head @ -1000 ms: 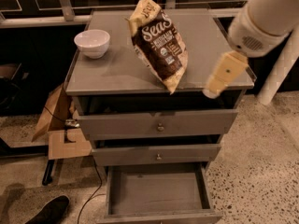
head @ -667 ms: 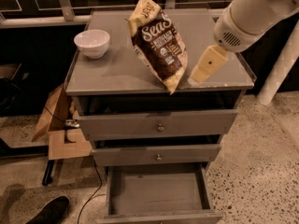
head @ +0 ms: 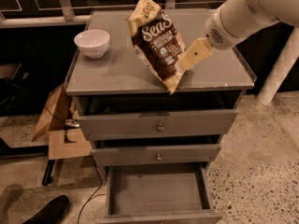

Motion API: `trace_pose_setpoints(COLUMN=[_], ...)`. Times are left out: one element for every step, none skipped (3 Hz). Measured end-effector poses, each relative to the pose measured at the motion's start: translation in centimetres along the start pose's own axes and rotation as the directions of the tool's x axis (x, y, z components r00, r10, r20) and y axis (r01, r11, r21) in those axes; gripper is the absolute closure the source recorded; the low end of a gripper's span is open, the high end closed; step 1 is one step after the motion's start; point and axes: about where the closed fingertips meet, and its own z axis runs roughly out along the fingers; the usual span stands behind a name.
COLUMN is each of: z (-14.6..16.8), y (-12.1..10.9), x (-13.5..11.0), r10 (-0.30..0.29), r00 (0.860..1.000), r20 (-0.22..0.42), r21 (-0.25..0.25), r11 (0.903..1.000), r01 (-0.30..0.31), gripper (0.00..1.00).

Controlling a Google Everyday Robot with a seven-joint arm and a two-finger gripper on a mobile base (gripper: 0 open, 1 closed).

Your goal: Place brown chip bag into bottom drawer

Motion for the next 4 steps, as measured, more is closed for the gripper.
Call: trace_pose_setpoints(z=[0.0, 1.6, 3.2, 4.5], y=[0.0, 0.3, 0.7, 1.0], x=[0.0, -0.1, -0.3, -0.9], r10=[0.000, 0.027, 0.053, 0.072], r00=[1.000, 1.000, 0.998, 0.994], r20=[0.000, 0.014, 0.044, 0.088], r21=[0.000, -0.029, -0.060, -0.087], r11=[1.0000, 0.9992, 0.9969, 0.9941], r01=[0.000, -0.026, -0.050, -0.064], gripper=[0.00, 0.00, 0.00, 0.00])
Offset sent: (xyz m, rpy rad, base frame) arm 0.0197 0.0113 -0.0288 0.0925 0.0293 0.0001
